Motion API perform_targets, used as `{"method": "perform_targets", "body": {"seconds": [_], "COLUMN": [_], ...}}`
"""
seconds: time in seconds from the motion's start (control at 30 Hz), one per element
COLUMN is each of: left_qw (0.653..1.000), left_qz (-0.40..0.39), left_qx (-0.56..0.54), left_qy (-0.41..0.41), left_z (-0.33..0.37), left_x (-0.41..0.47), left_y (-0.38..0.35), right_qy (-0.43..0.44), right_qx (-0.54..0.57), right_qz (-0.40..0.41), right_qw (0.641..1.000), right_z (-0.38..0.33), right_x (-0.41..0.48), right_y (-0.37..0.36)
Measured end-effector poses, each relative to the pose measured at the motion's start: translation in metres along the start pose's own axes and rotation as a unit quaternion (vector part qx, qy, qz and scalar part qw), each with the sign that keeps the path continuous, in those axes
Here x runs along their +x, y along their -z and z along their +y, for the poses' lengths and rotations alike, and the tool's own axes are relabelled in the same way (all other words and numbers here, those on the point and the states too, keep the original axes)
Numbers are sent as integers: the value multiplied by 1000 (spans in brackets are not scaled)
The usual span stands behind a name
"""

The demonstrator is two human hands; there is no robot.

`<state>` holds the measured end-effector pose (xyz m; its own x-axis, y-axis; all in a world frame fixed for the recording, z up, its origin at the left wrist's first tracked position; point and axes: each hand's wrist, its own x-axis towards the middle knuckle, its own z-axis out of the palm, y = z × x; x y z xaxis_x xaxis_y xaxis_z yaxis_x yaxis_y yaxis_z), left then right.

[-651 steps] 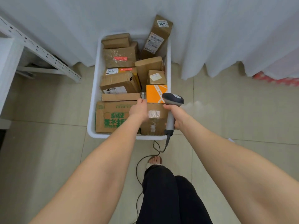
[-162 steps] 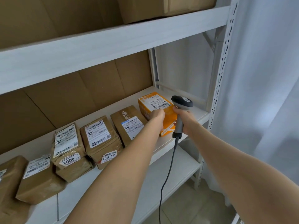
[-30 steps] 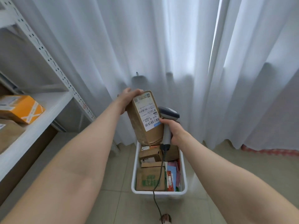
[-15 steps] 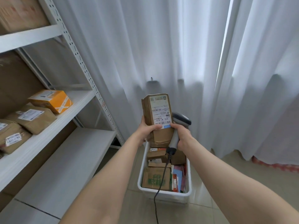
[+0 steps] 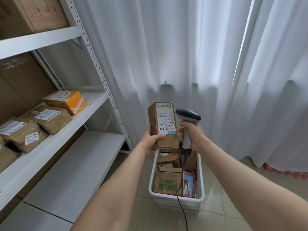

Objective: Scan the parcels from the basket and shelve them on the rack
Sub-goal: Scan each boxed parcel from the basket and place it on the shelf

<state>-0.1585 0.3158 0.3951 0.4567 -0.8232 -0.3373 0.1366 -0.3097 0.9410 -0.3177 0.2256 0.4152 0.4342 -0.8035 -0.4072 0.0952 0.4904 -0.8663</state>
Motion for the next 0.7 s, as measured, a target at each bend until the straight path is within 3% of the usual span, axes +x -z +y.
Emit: {"method": "perform_targets", "body": {"seconds": [0.13, 0.7], "left_qw": [1000, 999], "left_qz": [5, 8], "left_qx": [-10, -17], "left_qy": [14, 40], "left_z": [-7, -22], "left_x": [3, 14], "left_y": [17, 54], "right_qy": [-4, -32], "right_qx": [-54, -113], "right_qz": [-53, -52], "right_qw": [997, 992], "right_z": [-3, 1], "right_x": [-17, -33], "right_y": [-29, -75]}}
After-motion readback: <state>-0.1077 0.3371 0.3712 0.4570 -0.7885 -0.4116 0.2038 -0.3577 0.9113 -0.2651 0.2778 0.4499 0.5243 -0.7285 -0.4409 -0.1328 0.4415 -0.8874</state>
